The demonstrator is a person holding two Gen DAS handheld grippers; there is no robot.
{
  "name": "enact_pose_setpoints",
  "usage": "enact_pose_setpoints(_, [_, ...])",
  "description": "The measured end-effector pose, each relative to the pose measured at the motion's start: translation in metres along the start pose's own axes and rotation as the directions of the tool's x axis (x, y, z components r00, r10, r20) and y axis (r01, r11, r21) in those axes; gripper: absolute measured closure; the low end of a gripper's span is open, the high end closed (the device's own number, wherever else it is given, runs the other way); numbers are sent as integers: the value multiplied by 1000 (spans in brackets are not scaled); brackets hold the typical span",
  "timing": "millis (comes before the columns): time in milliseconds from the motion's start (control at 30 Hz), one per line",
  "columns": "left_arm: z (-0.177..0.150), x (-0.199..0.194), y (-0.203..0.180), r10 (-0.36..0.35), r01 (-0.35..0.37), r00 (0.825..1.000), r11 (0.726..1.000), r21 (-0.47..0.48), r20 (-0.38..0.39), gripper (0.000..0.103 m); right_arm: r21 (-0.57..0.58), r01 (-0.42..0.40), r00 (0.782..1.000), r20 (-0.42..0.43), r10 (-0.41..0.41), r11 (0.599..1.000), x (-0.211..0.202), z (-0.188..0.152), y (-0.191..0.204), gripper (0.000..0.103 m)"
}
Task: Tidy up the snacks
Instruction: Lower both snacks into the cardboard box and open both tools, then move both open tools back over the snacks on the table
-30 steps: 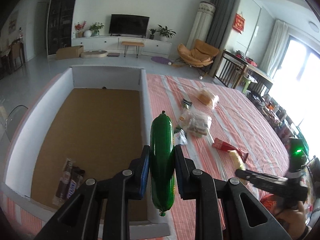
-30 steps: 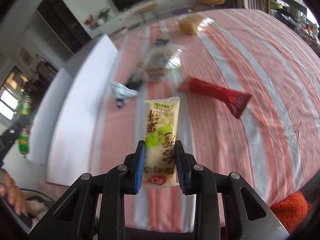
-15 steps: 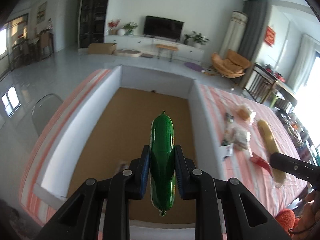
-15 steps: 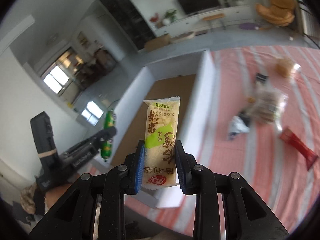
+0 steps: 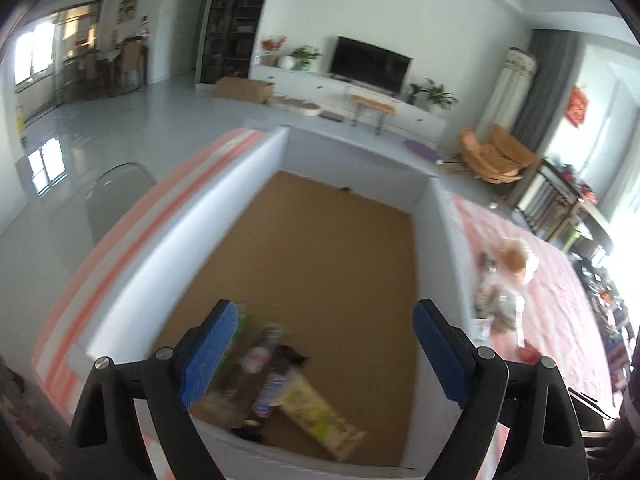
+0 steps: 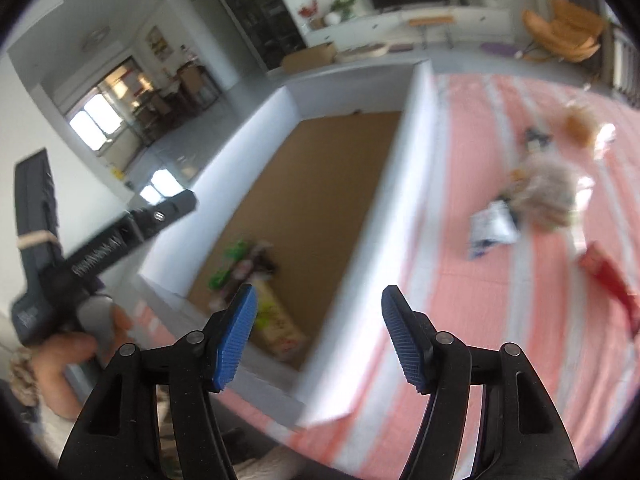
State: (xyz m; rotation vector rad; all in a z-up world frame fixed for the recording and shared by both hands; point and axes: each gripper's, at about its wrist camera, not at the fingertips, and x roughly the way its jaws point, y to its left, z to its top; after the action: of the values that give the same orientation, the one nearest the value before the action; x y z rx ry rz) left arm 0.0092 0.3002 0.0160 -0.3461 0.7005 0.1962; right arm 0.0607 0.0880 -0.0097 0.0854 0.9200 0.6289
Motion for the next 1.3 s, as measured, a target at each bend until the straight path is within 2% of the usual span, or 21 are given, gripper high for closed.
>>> enact_pose_setpoints(100, [-3,-7,-31,-52,52,999,997,56,2,14,-19,92,996,22,-91,996,-28,-5,-19,33])
enact_pose_setpoints(167, [-7,-9,-54,-88,89,996,991,97,-9,14,-38,183,982,56,-180,982,-58,-4,-34,33])
enact_pose_setpoints(233, [-10,-12,-75,-127,129,992,982,137,-24,14,-36,285,954,107,-280,958,-95,-7,-55,33])
enact_pose_setpoints(300, [-17,-16,-102,-175,179,984,968,178,-38,14,-26,399,909,142,-392,917,-136,-8,-78,31])
enact_pose_setpoints(367, [-25,-22,-124,-220,227,974,950,213,-56,14,-43,560,823,142,-550,827,-176,-10,-95,26])
enact_pose_setpoints(400, [-28,-24,-136,-241,250,968,940,230,-66,13,-73,669,742,133,-657,740,-193,-11,-101,26])
enact_pose_setpoints(433, [-34,-26,-150,-264,275,961,927,254,-76,13,-135,794,607,125,-785,593,-210,-13,-104,26])
enact_pose_setpoints(467, [-36,-30,-160,-277,289,957,918,271,-83,11,-197,864,490,120,-863,463,-217,-15,-105,24])
enact_pose_setpoints(500, [-42,-32,-174,-292,306,952,905,297,-94,9,-244,891,418,114,-901,383,-220,-17,-106,21])
enact_pose_setpoints(533, [-47,-33,-186,-303,320,947,893,317,-104,8,-297,901,358,102,-928,315,-219,-21,-108,20])
enact_pose_setpoints(567, [-52,-34,-196,-313,335,942,881,334,-117,8,-313,897,356,95,-930,311,-217,-26,-109,20])
enact_pose_setpoints(600, [-56,-34,-207,-323,350,937,870,347,-133,8,-298,883,406,99,-909,362,-213,-30,-108,20])
enact_pose_setpoints(667, [-66,-32,-229,-344,386,922,844,374,-175,8,-215,768,633,108,-767,604,-200,-41,-110,21])
enact_pose_setpoints(700, [-72,-30,-236,-343,392,920,836,384,-191,8,-150,667,745,110,-658,730,-188,-48,-117,21])
enact_pose_setpoints(733, [-77,-26,-244,-334,390,920,832,394,-207,8,-96,602,798,110,-593,793,-178,-54,-123,21])
enact_pose_setpoints(767, [-84,-23,-251,-317,382,923,829,408,-221,8,-33,546,835,106,-540,837,-162,-60,-132,21])
enact_pose_setpoints(800, [-88,-19,-253,-304,374,925,829,415,-227,8,25,500,860,103,-500,866,-147,-65,-141,21])
enact_pose_setpoints(900, [-102,0,-256,-241,330,938,841,429,-249,8,167,383,909,108,-403,909,-108,-84,-167,21])
enact_pose_setpoints(933, [-106,7,-255,-216,312,942,845,434,-256,8,188,372,912,107,-396,909,-101,-89,-173,21])
enact_pose_setpoints(1133, [-127,43,-244,-131,244,954,860,449,-268,8,277,378,901,109,-420,883,-86,-116,-191,21])
enact_pose_setpoints(1300, [-143,72,-250,-113,245,947,859,449,-302,8,421,342,896,122,-426,840,-101,-126,-211,21])
